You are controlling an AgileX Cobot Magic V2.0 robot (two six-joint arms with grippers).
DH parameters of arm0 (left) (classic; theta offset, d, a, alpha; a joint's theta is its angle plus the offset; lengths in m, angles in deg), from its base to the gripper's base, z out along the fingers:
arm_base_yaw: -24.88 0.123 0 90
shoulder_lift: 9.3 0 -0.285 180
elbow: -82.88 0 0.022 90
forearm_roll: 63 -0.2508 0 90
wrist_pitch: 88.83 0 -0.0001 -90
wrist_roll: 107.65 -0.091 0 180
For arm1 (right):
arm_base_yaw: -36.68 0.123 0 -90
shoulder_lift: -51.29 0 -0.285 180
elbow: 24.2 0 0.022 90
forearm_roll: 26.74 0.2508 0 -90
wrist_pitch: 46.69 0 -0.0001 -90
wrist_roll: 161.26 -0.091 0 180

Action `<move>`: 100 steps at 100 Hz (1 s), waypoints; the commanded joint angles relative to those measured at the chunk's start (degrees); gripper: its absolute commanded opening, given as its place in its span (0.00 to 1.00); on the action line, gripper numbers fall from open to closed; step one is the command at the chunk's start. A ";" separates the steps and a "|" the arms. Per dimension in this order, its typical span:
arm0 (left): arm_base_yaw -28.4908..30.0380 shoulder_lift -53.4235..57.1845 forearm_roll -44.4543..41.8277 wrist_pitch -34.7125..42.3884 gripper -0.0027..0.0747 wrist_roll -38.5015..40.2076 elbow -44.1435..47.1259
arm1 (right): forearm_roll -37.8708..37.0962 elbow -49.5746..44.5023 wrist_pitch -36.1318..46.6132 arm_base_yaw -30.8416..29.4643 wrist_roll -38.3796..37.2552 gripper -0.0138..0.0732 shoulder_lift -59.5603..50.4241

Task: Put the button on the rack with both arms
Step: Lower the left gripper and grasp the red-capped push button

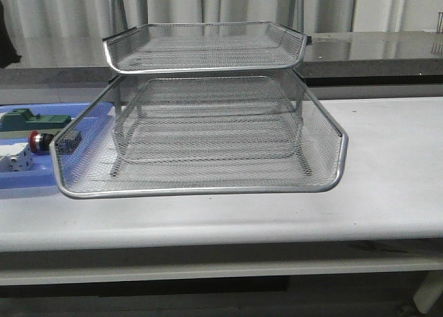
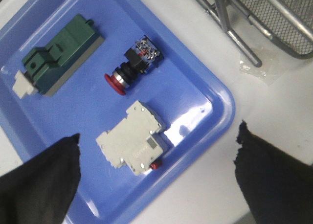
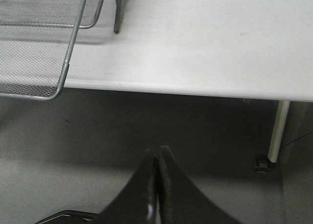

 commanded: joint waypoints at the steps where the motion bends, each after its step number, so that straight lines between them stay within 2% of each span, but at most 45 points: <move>1: 0.11 -3.05 1.54 0.83 0.82 -3.54 -6.55 | -0.37 1.97 2.88 -0.12 0.05 0.08 0.22; 26: 0.11 -15.56 1.34 -1.80 0.82 -6.03 -19.09 | -0.37 1.97 2.88 -0.12 0.05 0.08 0.22; 45: 0.11 -22.02 1.09 -2.42 0.82 -7.54 -25.22 | -0.37 1.97 2.88 -0.12 0.05 0.08 0.22; 64: 0.11 -26.19 -1.05 -2.18 0.82 -7.86 -28.50 | -0.37 1.97 2.88 -0.12 0.05 0.08 0.22; 100: 0.11 -29.97 -3.34 0.92 0.82 -9.46 -29.36 | -0.37 1.97 2.82 -0.12 0.05 0.08 0.22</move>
